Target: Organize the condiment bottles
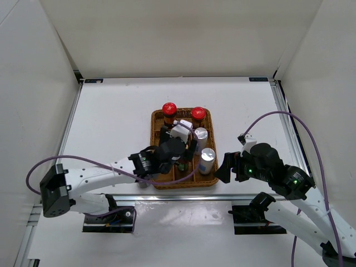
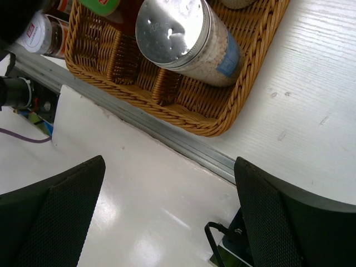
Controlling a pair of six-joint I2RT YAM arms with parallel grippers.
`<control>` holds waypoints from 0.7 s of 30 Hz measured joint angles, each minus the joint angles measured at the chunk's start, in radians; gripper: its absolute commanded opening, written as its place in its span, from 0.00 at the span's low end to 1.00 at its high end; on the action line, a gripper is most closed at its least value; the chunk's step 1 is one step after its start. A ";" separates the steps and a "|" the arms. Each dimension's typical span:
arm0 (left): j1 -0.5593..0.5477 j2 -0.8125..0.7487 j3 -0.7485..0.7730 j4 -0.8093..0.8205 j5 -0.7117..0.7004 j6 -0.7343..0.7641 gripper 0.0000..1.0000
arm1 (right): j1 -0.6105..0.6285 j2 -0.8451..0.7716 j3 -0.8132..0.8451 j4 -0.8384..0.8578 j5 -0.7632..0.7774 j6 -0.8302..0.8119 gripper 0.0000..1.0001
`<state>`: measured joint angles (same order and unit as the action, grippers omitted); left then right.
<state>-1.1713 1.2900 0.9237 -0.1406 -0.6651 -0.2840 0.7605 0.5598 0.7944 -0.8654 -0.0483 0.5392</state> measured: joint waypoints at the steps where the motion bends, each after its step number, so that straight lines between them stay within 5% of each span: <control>1: -0.001 -0.020 0.017 -0.023 -0.025 0.006 1.00 | 0.000 0.000 0.000 0.000 0.000 0.000 1.00; 7: 0.016 -0.279 0.083 -0.212 -0.261 -0.105 1.00 | 0.000 -0.009 0.000 0.000 0.000 0.001 1.00; 11: 0.138 -0.433 0.074 -0.370 -0.325 -0.238 1.00 | 0.000 -0.010 -0.007 0.003 0.000 0.001 1.00; 16: 0.319 -0.438 0.004 -0.525 -0.232 -0.389 1.00 | 0.000 -0.010 -0.013 0.002 0.000 0.001 1.00; 21: 0.505 -0.249 -0.077 -0.604 -0.012 -0.503 1.00 | 0.000 -0.010 -0.013 0.004 0.000 0.004 1.00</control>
<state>-0.6659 1.0409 0.8471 -0.7448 -0.6769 -0.7872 0.7605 0.5495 0.7811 -0.8616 -0.0486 0.5430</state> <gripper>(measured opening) 0.998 0.998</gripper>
